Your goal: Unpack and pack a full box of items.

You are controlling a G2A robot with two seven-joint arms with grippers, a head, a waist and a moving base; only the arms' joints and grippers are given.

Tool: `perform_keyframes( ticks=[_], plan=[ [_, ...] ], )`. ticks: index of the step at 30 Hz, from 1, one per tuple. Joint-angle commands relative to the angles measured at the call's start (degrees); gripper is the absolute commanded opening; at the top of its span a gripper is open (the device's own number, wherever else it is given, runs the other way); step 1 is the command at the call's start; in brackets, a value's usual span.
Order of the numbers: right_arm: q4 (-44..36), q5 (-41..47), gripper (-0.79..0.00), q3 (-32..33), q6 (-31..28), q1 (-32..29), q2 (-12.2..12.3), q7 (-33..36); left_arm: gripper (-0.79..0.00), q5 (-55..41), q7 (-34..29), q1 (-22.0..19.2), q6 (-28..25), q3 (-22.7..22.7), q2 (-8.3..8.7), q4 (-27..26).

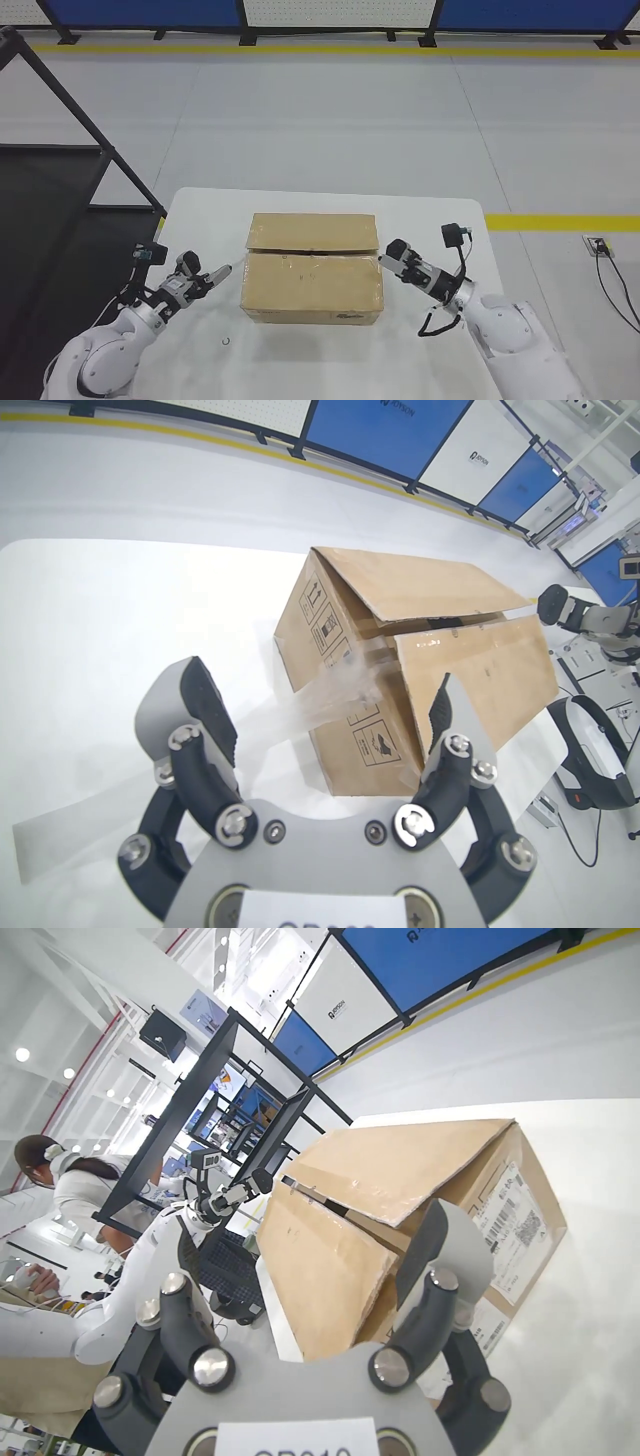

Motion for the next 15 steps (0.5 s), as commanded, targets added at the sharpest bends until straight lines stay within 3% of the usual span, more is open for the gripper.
perform_keyframes(
  ticks=[1, 15],
  plan=[
    [1.2, 2.5, 0.000, -0.2, -0.3, 0.6, 0.0, 1.9, 0.000, -0.7, 0.2, 0.2, 0.0, -0.2, 0.06, 0.3],
    [11.5, 18.6, 0.000, -4.0, -2.0, 8.0, -0.5, 15.6, 0.000, -5.2, -1.1, 0.8, -0.7, -1.4, 0.65, 1.2]
  ],
)
